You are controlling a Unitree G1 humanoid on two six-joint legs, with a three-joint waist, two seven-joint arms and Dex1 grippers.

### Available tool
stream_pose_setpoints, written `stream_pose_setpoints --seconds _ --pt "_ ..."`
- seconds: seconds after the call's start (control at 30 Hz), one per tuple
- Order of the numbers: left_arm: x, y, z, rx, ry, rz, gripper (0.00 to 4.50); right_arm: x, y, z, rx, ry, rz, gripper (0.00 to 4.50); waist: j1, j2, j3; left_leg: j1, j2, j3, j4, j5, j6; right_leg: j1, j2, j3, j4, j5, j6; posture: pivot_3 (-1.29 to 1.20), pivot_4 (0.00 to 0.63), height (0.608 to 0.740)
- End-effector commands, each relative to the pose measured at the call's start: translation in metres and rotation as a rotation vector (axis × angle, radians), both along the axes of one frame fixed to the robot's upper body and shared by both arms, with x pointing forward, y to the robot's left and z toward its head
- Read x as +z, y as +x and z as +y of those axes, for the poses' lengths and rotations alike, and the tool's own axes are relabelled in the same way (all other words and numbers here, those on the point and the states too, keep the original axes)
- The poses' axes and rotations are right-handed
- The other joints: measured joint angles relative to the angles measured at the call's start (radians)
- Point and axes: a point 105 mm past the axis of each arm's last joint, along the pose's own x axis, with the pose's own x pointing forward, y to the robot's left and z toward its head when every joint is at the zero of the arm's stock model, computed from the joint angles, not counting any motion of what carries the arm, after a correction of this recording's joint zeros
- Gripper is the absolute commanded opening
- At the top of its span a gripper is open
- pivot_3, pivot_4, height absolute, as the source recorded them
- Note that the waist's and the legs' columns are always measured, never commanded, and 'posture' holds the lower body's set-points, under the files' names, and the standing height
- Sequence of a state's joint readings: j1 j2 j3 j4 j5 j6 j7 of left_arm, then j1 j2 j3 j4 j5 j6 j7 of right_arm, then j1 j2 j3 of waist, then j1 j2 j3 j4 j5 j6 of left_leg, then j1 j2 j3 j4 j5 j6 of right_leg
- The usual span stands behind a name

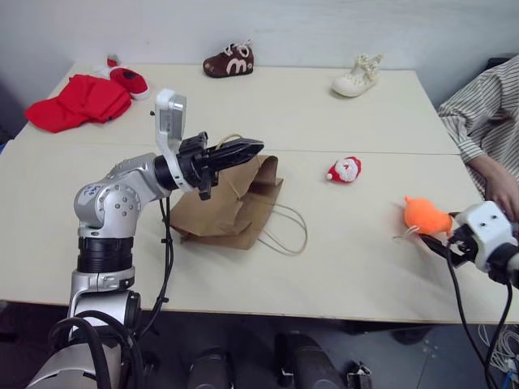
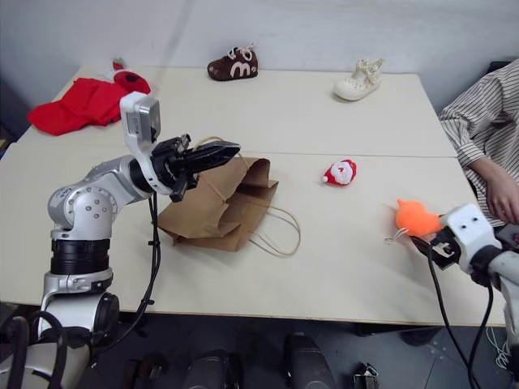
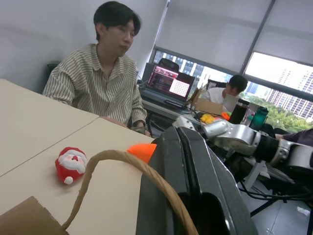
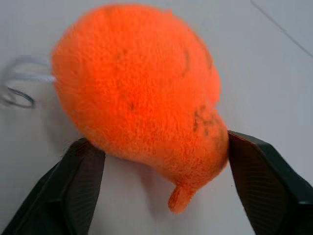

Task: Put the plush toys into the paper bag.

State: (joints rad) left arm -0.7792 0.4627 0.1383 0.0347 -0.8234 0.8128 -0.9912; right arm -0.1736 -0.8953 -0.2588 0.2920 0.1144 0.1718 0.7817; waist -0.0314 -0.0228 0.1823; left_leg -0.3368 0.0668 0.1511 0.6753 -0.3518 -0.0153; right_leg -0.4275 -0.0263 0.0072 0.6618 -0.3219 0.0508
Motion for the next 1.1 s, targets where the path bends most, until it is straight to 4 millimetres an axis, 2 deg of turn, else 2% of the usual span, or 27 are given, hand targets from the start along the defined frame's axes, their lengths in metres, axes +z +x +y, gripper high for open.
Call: stream_pose_setpoints --seconds 0.03,0.13,0.23,0.27,0.37,0.47,0.57,0.63,0.73,0.97,1.1 --pt "0.013 -0.009 0.003 -0.004 0.0 -0.051 0.0 0.006 0.007 0.006 0.074 -0.012 -0.013 2.48 0.0 0.0 0.0 0.0 0.0 0.0 0.0 0.0 0.0 0.0 0.001 0.0 0.0 0.0 0.0 0.0 0.15 0.74" --pt "0.013 -0.012 0.006 -0.007 0.005 -0.047 0.0 0.016 0.009 0.023 0.19 0.013 -0.06 1.4 0.0 0.0 0.0 0.0 0.0 0.0 0.0 0.0 0.0 0.0 0.0 0.0 0.0 0.0 0.0 0.0 0.15 0.74" --pt "0.016 -0.013 0.008 -0.013 0.004 -0.047 0.0 0.032 0.002 0.053 0.383 0.043 -0.135 0.43 -0.001 0.0 0.0 0.0 0.0 0.0 0.0 0.0 -0.001 0.0 0.0 0.0 0.0 0.0 0.0 0.0 0.15 0.74" --pt "0.017 -0.014 0.01 -0.013 0.006 -0.048 0.0 0.041 -0.003 0.069 0.471 0.062 -0.167 0.08 -0.001 0.0 0.0 0.0 0.0 0.0 0.0 0.0 -0.001 0.0 0.0 0.0 0.0 0.0 0.0 0.0 0.15 0.74" --pt "0.021 -0.015 0.016 -0.014 0.005 -0.05 0.0 0.064 -0.017 0.118 0.664 0.147 -0.189 0.04 -0.004 0.001 0.001 0.0 0.001 0.0 0.0 0.0 -0.002 -0.001 0.001 0.0 0.001 0.0 0.0 0.0 0.15 0.74" --pt "0.024 -0.019 0.019 -0.041 -0.002 -0.039 0.0 0.081 -0.019 0.164 0.765 0.187 -0.182 0.04 -0.005 0.001 0.001 0.0 0.002 -0.001 0.001 0.0 -0.002 0.0 0.001 -0.001 0.001 0.0 0.0 0.0 0.15 0.74" --pt "0.026 -0.021 0.019 -0.069 -0.01 -0.02 0.0 0.085 -0.015 0.212 0.84 0.209 -0.161 0.04 -0.005 0.001 0.001 -0.001 0.002 -0.002 0.002 0.0 -0.002 0.0 0.0 -0.001 0.002 0.0 0.0 0.0 0.15 0.74" --pt "0.029 -0.023 0.016 -0.095 -0.022 -0.01 0.0 0.081 -0.009 0.236 0.868 0.206 -0.136 0.04 -0.003 0.001 0.001 -0.001 0.002 -0.003 0.003 0.0 -0.002 0.0 0.0 -0.002 0.002 0.0 0.0 0.0 0.15 0.74" --pt "0.031 -0.026 0.013 -0.125 -0.029 -0.001 0.0 0.069 0.003 0.265 0.885 0.178 -0.106 0.04 0.003 0.001 0.001 -0.004 0.001 -0.003 0.003 0.0 -0.002 -0.002 0.0 -0.003 0.001 0.0 0.0 0.0 0.15 0.74" --pt "0.037 -0.029 0.008 -0.167 -0.068 0.017 0.0 0.048 0.022 0.312 0.918 0.014 -0.049 0.04 -0.003 0.001 0.001 -0.019 -0.001 -0.003 0.009 0.0 0.002 -0.017 -0.004 -0.005 0.005 0.001 0.001 0.0 0.15 0.74" --pt "0.031 -0.034 0.004 -0.208 -0.063 0.044 0.0 0.053 0.031 0.352 0.936 -0.017 -0.056 0.04 -0.024 0.001 0.001 -0.019 0.0 -0.004 0.009 0.0 0.002 -0.017 -0.004 -0.005 0.007 0.001 0.001 0.0 0.15 0.74"
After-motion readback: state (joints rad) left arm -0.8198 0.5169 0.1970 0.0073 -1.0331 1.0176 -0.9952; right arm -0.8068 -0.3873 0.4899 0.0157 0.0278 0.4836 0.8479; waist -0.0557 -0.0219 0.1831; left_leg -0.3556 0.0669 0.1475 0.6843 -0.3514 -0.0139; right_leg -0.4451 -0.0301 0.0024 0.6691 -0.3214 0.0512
